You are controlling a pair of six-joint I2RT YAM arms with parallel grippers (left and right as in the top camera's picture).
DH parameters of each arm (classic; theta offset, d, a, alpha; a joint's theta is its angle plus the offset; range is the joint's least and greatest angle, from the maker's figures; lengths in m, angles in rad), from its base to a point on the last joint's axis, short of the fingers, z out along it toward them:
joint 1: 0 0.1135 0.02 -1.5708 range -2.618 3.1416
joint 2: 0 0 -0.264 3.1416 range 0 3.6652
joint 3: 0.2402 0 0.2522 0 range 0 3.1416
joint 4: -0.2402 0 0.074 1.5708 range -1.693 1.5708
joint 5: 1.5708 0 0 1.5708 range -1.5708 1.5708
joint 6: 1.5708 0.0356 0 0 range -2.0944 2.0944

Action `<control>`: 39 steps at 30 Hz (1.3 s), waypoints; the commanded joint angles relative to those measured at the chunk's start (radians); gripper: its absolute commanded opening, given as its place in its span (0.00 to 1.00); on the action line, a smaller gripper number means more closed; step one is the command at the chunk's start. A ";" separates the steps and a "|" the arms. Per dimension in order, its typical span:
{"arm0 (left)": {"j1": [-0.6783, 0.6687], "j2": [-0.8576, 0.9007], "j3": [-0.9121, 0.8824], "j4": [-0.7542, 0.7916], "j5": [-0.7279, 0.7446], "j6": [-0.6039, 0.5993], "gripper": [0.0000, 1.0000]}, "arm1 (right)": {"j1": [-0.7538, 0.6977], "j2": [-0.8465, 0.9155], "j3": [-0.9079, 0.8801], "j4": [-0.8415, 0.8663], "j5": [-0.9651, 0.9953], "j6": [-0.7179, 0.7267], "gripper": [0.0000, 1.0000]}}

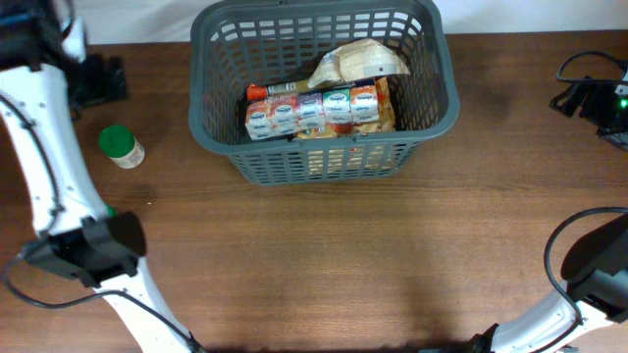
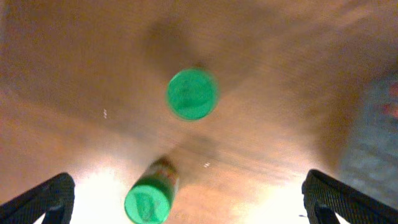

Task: Pack container
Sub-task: 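Grasp the rear green-lidded jar with the left gripper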

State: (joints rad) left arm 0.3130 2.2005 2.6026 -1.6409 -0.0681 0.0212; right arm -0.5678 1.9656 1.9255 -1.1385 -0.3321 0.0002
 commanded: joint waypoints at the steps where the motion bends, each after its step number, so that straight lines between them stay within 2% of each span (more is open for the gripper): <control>1: 0.067 0.055 -0.122 0.037 0.054 -0.029 0.99 | 0.005 -0.008 -0.005 0.003 -0.008 0.005 0.99; 7: 0.070 0.181 -0.233 0.121 0.038 -0.005 0.99 | 0.005 -0.008 -0.005 0.003 -0.008 0.005 0.99; 14: 0.074 0.297 -0.241 0.183 0.039 0.018 0.99 | 0.005 -0.008 -0.005 0.002 -0.008 0.005 0.99; 22: 0.074 0.320 -0.247 0.277 0.068 0.021 0.99 | 0.005 -0.008 -0.005 0.002 -0.008 0.005 0.99; 24: 0.074 0.322 -0.247 0.292 0.106 0.021 0.95 | 0.005 -0.008 -0.005 0.002 -0.008 0.005 0.99; 27: 0.074 0.331 -0.247 0.292 0.110 0.021 0.91 | 0.005 -0.008 -0.005 0.003 -0.008 0.005 0.99; 38: 0.074 0.383 -0.247 0.232 0.106 0.020 0.89 | 0.005 -0.008 -0.005 0.003 -0.008 0.005 0.99; 39: 0.074 0.383 -0.247 0.231 0.106 0.020 0.83 | 0.005 -0.008 -0.005 0.003 -0.008 0.005 0.99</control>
State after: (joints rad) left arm 0.3809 2.5752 2.3611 -1.4055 0.0273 0.0261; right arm -0.5678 1.9656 1.9259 -1.1385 -0.3321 0.0006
